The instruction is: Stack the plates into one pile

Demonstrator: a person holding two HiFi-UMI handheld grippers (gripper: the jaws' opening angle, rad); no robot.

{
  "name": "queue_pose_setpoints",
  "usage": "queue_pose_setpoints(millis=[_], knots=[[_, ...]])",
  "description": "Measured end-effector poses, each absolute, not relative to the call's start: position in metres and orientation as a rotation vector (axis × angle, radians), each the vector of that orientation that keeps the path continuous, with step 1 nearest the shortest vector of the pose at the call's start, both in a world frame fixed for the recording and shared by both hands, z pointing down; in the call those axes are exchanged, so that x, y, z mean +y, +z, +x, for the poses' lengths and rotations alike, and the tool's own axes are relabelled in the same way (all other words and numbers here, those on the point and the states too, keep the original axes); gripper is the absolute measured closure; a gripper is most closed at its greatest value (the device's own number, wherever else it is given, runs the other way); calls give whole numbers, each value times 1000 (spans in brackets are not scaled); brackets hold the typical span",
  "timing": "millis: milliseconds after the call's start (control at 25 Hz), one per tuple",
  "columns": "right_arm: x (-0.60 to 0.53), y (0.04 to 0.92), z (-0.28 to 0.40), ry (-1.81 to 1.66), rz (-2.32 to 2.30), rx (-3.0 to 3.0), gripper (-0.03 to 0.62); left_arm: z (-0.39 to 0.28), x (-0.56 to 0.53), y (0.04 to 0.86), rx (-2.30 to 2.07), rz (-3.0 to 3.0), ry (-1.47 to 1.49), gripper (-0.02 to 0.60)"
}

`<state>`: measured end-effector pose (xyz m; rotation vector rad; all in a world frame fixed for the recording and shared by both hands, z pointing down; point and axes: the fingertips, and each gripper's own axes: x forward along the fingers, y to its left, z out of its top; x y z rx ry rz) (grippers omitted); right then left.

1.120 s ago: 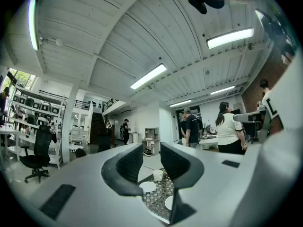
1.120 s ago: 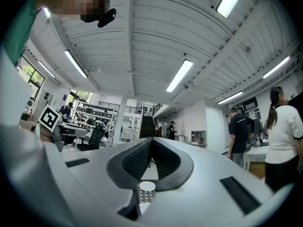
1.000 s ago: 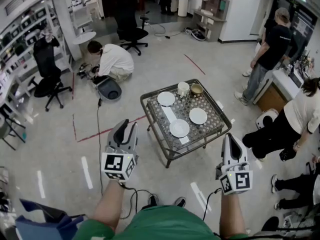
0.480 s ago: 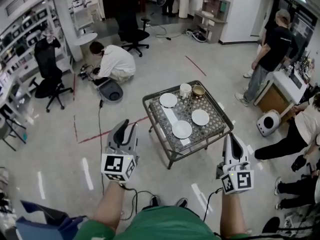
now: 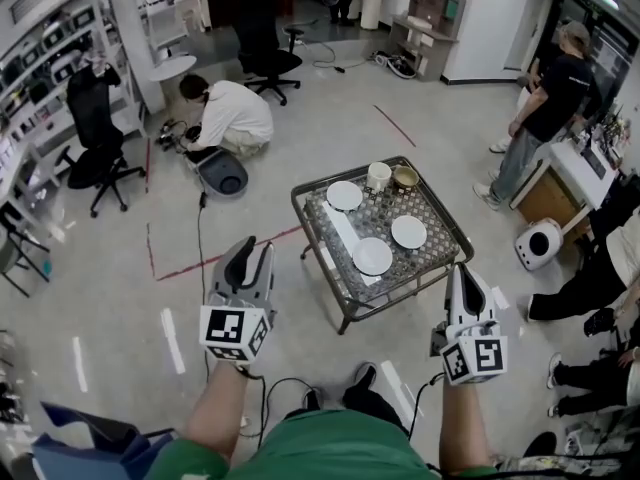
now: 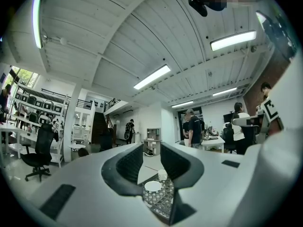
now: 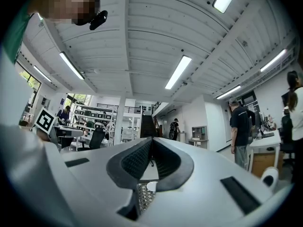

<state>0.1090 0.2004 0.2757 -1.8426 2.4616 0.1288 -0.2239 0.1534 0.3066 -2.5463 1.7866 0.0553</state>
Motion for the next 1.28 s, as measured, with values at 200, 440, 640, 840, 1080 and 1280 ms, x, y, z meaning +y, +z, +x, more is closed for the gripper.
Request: queue_pose_setpoints(millis=[200, 440, 640, 840, 1080, 1280], knots=[[166, 290, 117, 78, -1823, 2487, 569, -215, 130, 319, 1813, -2552, 25, 456], [106, 309, 127, 30, -1777, 2527, 569, -207, 87, 327, 1878, -2515, -19, 456], [49, 323, 140, 0, -1717, 2584, 569, -188, 41, 329, 1922, -2489, -40, 456], [2, 332, 162, -36, -1684, 2619, 569, -162, 6, 331, 1955, -2482, -66, 456], [-38, 354, 173, -128, -1616, 2678, 568, -148, -16, 338, 2008, -2455, -103, 456], [-59, 371, 170, -218, -1606, 2712, 545, -145, -29, 347, 2031, -2464, -140, 456]])
